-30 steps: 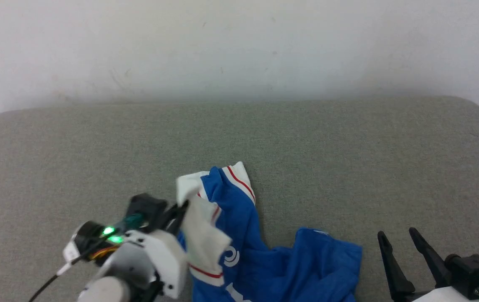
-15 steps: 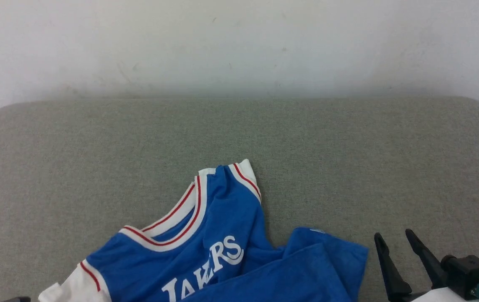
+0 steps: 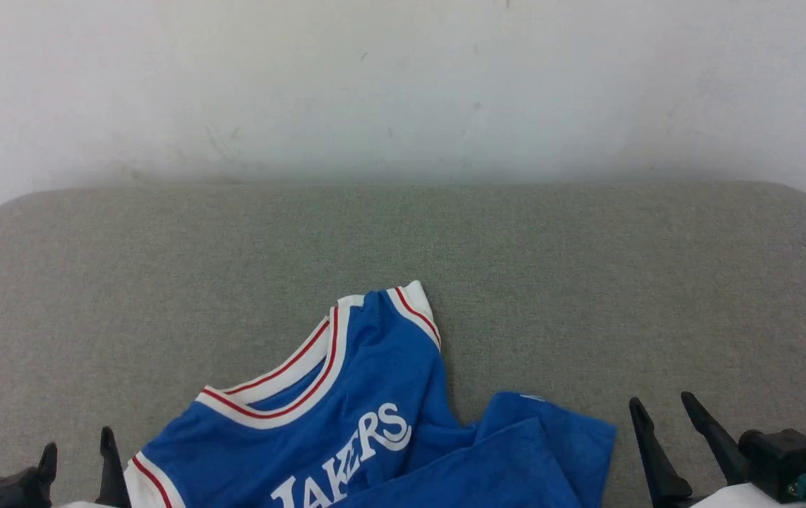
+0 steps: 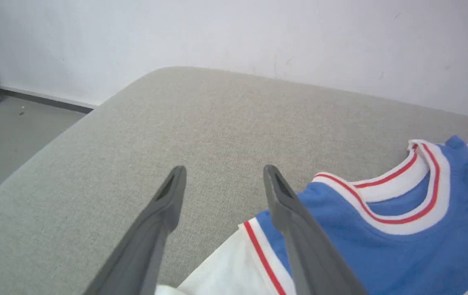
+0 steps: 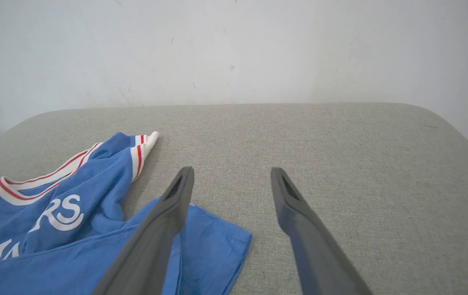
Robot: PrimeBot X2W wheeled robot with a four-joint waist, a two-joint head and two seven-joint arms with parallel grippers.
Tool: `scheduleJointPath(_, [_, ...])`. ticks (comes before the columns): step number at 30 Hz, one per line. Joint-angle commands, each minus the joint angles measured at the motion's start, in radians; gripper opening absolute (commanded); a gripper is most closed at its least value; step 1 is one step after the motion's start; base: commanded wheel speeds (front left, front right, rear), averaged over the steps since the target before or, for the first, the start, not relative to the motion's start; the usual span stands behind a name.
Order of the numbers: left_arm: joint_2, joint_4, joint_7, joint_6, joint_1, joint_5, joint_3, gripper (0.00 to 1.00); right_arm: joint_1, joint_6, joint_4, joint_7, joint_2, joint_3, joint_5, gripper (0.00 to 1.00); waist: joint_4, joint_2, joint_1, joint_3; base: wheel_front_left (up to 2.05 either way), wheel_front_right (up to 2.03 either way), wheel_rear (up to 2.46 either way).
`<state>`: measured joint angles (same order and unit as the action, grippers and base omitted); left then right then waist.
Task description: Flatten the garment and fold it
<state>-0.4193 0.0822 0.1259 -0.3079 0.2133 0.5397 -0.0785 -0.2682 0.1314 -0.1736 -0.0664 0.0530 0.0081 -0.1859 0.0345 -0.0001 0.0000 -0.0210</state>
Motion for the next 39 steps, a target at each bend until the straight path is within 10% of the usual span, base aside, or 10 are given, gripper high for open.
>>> scheduleJointPath(1, [0.001, -0.01, 0.02, 0.008, -0.017, -0.014, -0.006, 1.0, 0.004, -0.001, 0.002, -0.003, -0.003, 0.002, -0.003, 1.0, 0.001, 0.0001, 0.0, -0.015, 0.0, 0.0, 0.0])
scheduleJointPath(16, [0.143, -0.134, 0.135, 0.135, -0.018, -0.166, -0.072, 1.0, 0.057, -0.001, 0.136, -0.051, -0.003, 0.065, -0.068, 1.0, -0.003, 0.0001, 0.0, -0.05, 0.0, 0.0, 0.0])
scheduleJointPath(39, [0.341, -0.154, 0.136, 0.317, -0.173, -0.311, -0.044, 1.0, 0.944, -0.001, 1.057, -0.31, 0.001, 0.261, -0.288, 1.0, 0.28, 0.0001, 0.0, 0.175, 0.0, 0.0, 0.0])
